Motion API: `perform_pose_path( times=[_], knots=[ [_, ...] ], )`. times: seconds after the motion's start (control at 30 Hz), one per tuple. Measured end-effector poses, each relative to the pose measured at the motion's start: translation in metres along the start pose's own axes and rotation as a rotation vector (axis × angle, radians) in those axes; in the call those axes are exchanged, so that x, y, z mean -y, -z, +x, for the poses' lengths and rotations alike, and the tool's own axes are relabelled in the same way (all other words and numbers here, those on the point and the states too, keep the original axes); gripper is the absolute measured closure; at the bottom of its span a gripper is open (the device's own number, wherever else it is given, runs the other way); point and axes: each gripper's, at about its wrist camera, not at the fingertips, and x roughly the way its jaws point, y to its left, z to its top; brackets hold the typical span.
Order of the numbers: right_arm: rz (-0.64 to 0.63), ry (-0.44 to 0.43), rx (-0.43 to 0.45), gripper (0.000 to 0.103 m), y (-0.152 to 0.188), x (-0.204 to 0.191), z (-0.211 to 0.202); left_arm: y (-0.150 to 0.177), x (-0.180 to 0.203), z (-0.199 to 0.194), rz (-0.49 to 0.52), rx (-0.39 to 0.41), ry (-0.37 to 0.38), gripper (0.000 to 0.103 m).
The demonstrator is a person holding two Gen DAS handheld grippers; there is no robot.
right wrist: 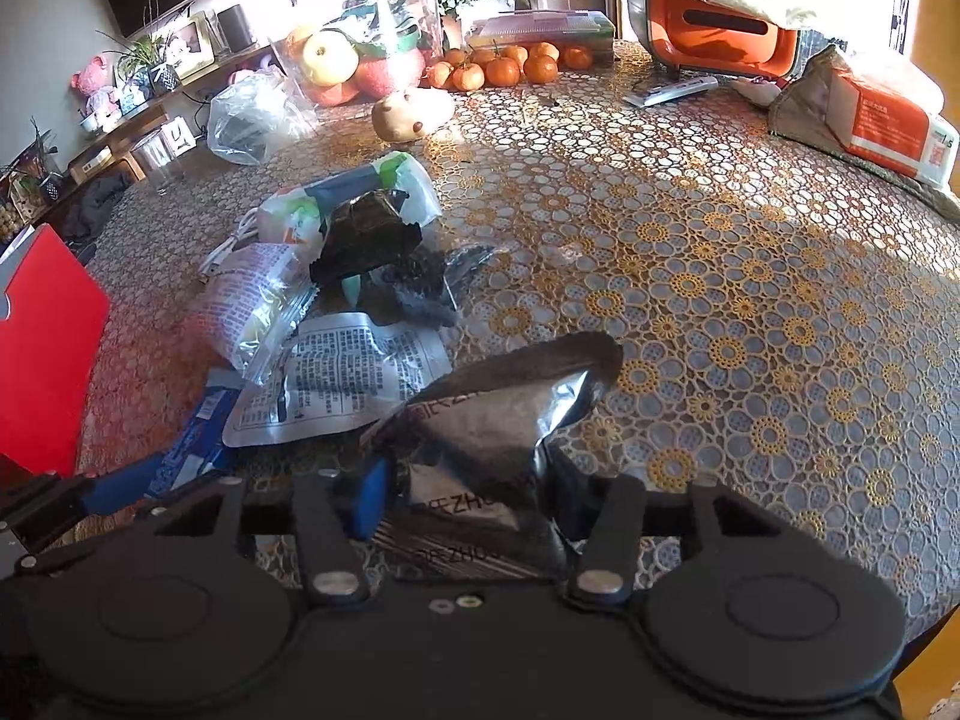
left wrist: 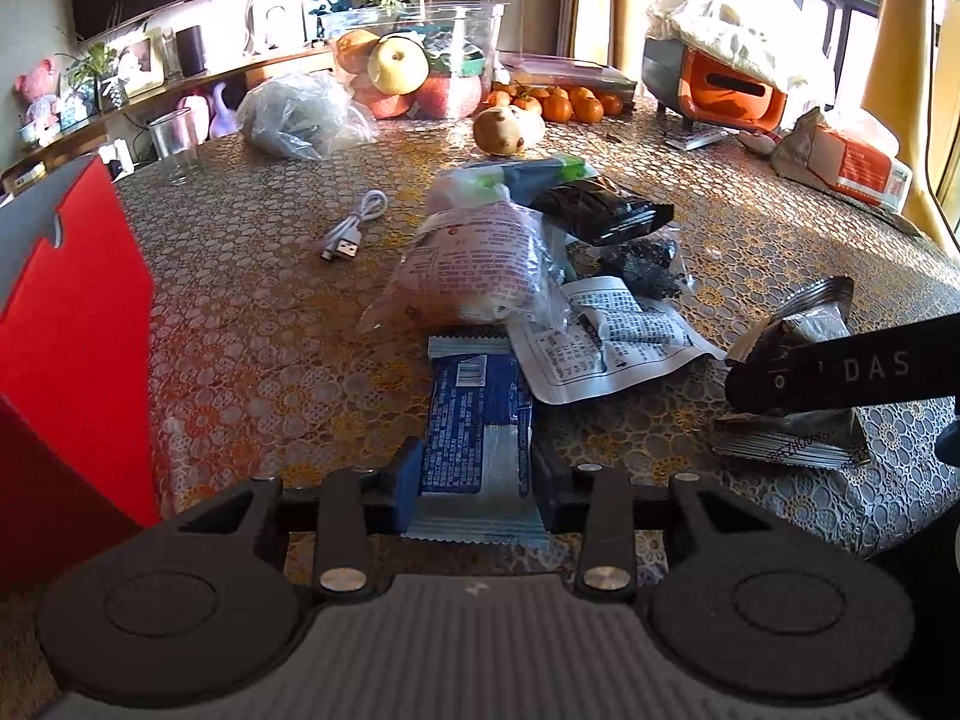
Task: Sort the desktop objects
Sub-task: 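Grasp the blue snack bar with the left tool while the right tool grasps the silver foil bag, then carry the blue bar and the foil bag over the red box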
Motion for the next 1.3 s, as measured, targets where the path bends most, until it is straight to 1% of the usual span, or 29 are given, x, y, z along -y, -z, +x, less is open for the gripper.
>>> perform_pose_path(
  times=[0.17,0.3,0.5,0.67,0.93,1.17,1.3],
  knots=[
    [-0.018,-0.006,0.000,0.052,0.003,-0.007,-0.005,0.004,-0.009,-0.018,-0.016,0.025,-0.015,0.067],
    [-0.029,-0.013,0.001,0.052,0.005,-0.009,-0.010,0.009,-0.017,-0.028,-0.043,0.026,-0.026,0.067],
    [-0.072,-0.028,-0.009,0.052,0.005,-0.018,-0.015,0.014,-0.023,-0.057,-0.063,0.079,-0.048,0.067],
    [-0.087,-0.039,-0.018,0.052,0.002,-0.026,-0.020,0.015,-0.029,-0.077,-0.078,0.094,-0.073,0.067],
    [-0.137,-0.077,0.021,0.052,-0.009,-0.047,-0.045,0.015,-0.043,-0.104,-0.095,0.106,-0.099,0.067],
    [-0.186,-0.141,0.049,0.052,-0.017,-0.072,-0.068,0.013,-0.060,-0.127,-0.119,0.132,-0.143,0.067],
    [-0.235,-0.178,0.078,0.052,-0.025,-0.090,-0.082,0.008,-0.074,-0.145,-0.159,0.155,-0.156,0.067]
  ],
)
